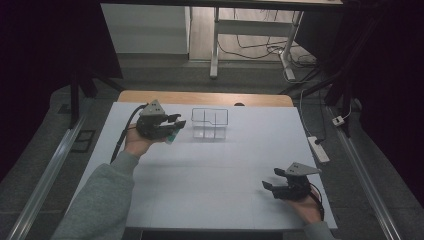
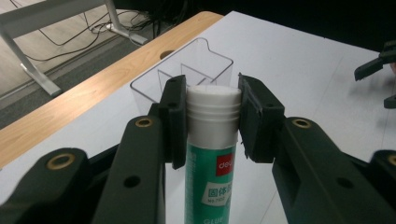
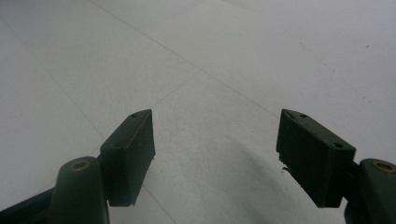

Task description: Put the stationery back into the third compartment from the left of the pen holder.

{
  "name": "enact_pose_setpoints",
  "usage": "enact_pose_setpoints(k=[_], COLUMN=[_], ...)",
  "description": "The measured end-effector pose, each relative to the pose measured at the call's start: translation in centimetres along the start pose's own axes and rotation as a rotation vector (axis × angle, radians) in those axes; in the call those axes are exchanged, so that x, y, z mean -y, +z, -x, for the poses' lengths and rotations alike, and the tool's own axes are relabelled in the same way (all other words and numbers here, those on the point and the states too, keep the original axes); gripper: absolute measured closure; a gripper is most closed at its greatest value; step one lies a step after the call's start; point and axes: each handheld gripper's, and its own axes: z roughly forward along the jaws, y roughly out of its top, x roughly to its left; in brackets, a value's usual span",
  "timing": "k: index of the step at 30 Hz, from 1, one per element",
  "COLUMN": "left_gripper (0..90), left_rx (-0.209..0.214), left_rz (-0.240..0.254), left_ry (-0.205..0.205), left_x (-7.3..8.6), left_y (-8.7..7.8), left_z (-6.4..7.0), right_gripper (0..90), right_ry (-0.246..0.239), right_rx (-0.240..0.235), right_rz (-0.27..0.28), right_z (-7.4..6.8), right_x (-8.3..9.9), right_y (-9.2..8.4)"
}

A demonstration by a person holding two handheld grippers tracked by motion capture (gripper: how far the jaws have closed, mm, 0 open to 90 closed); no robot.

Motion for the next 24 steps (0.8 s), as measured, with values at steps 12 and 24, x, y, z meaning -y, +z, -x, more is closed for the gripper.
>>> enact_pose_setpoints(k=[12,24], left_gripper=[64.7,64.7], left_rx=[0.018,0.028], left_rz=[0.007,0.017], left_ry=[0.012,0.007], left_x=[-2.0,-3.6], left_y=[1.8,3.2], left_z=[1.0,1.5], right_gripper=[27.4,27.1], right_ry=[0.003,-0.003], right_rx=[0.000,0.001], right_rz=[0.018,0.022], right_z=[0.2,0.3], right_x=[0.1,0.1], right_y=[-0.1,-0.3])
